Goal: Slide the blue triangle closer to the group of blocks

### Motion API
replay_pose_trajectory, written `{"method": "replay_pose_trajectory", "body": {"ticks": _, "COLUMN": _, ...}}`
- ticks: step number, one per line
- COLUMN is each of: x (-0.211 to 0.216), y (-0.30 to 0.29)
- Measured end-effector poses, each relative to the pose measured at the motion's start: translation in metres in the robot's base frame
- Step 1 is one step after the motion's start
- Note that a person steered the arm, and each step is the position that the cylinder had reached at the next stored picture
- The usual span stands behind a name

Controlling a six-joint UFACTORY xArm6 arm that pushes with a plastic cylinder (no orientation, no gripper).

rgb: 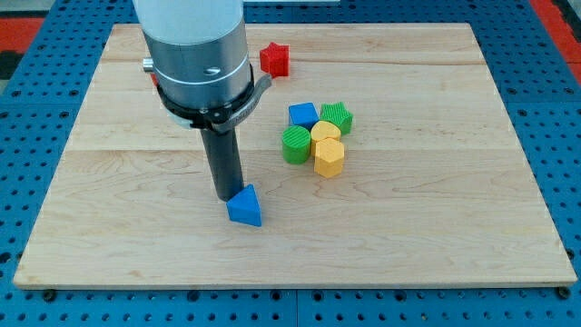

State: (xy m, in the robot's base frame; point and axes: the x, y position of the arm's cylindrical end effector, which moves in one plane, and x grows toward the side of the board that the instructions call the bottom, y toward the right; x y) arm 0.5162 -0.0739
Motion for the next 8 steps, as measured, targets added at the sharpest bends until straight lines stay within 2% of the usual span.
{"method": "replay_pose_trajectory", "body": {"ticks": 4, "x": 0.058, "y": 0.012}}
{"method": "replay_pose_trajectory", "body": {"ticks": 5, "x": 0.058, "y": 0.032}}
{"method": "replay_pose_trajectory", "body": {"ticks": 8, "x": 0.058, "y": 0.14}}
